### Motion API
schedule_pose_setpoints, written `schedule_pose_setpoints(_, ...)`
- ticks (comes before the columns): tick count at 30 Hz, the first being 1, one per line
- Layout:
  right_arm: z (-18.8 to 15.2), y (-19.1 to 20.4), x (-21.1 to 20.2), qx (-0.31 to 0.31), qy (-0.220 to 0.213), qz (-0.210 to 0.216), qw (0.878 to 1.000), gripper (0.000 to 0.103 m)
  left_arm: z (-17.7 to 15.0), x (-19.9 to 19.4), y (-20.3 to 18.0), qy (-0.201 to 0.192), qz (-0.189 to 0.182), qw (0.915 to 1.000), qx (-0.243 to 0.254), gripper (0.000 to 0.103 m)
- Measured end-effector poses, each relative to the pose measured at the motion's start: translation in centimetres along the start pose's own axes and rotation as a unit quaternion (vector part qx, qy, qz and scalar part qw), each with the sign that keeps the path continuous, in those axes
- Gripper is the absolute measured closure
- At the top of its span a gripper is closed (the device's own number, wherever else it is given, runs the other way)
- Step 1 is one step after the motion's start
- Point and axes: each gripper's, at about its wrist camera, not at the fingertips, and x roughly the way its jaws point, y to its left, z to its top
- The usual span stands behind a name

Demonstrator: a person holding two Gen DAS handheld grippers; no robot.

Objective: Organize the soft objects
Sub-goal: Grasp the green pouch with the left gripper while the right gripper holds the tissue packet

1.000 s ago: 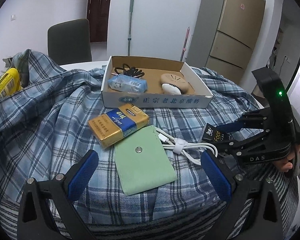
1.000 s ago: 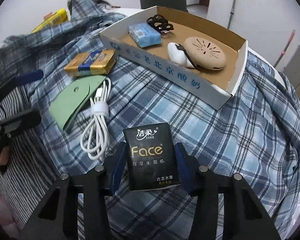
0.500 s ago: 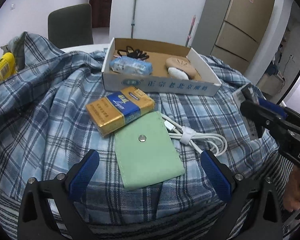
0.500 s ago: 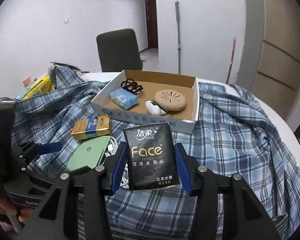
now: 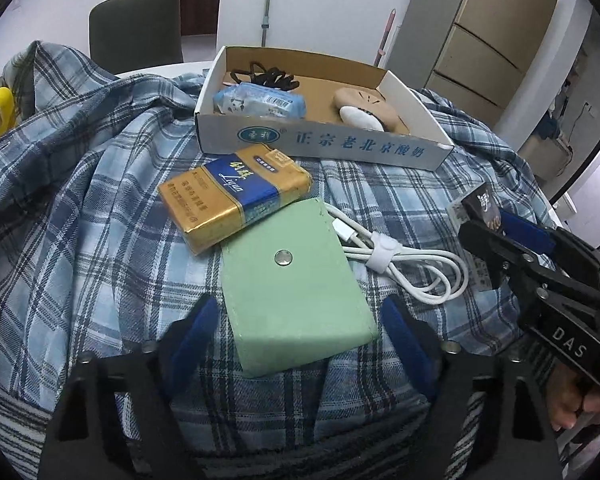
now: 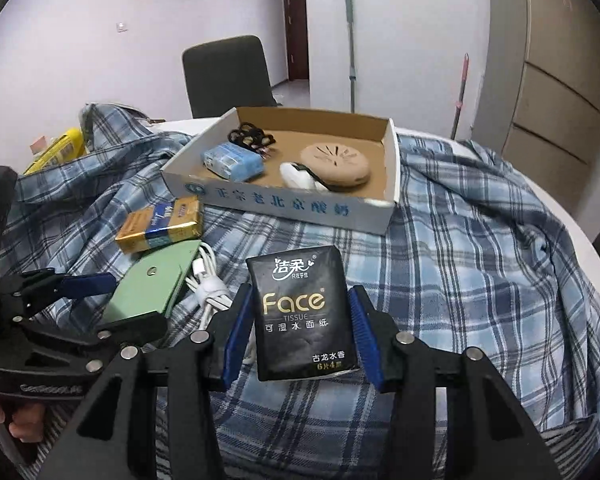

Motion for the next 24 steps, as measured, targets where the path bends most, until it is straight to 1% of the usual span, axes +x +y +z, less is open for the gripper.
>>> schedule_pose_setpoints(1,0.0,0.1,-0.2,-0.003,-0.003,0.009,1.000,0.056,0.0,0.0,-0.1,0.001,0.001,1.0000,0.001,0.025)
schedule_pose_setpoints(4,-0.1,0.1,-0.4,-0.003,-0.005,0.008,1.000,0.056,-0.1,-0.4,-0.3,-0.011,0.002,0.9999,0.005,0.027)
schedule_pose_setpoints(8,0.1,-0.6,-0.8,0.013,-0.014,0.008,1.000,0.056,0.0,-1.6,-0.6,-0.020,-0.011,0.9996,0.015,0.029)
schedule_pose_setpoints(11,0.3,-1.0,-0.9,0.020,-0.014,0.010,1.000,0.056,-0.4,-3.6,-1.1,-0.026,-0.021,0.9983,0.048,0.030)
schedule_pose_setpoints(12,0.4,-1.1,-0.9,0.021,-0.015,0.012,1.000,0.056,-0.8,-4.5,-1.3,-0.026,-0.018,0.9972,0.068,0.030)
schedule_pose_setpoints(15,0.4,-1.2,-1.0,0.022,-0.015,0.011,1.000,0.056,-1.9,-5.9,-1.8,-0.014,-0.008,0.9936,0.112,0.030)
schedule_pose_setpoints(17,0.4,-1.2,-0.9,0.019,-0.014,0.011,1.000,0.056,-2.9,-6.1,-1.8,0.010,-0.009,0.9907,0.135,0.030)
schedule_pose_setpoints(18,0.4,-1.1,-0.9,0.018,-0.014,0.011,1.000,0.056,-3.4,-5.8,-1.7,0.024,-0.014,0.9899,0.139,0.029)
schedule_pose_setpoints(20,0.4,-1.0,-0.8,0.013,-0.011,0.013,1.000,0.056,-3.9,-5.2,-1.4,0.044,-0.024,0.9899,0.132,0.027)
schedule_pose_setpoints(22,0.4,-1.0,-0.8,0.012,-0.010,0.012,1.000,0.056,-4.3,-4.6,-0.8,0.052,-0.024,0.9922,0.111,0.014)
schedule_pose_setpoints(24,0.4,-0.9,-0.8,0.013,-0.011,0.013,1.000,0.056,-4.3,-4.1,-0.4,0.052,-0.019,0.9949,0.085,0.014)
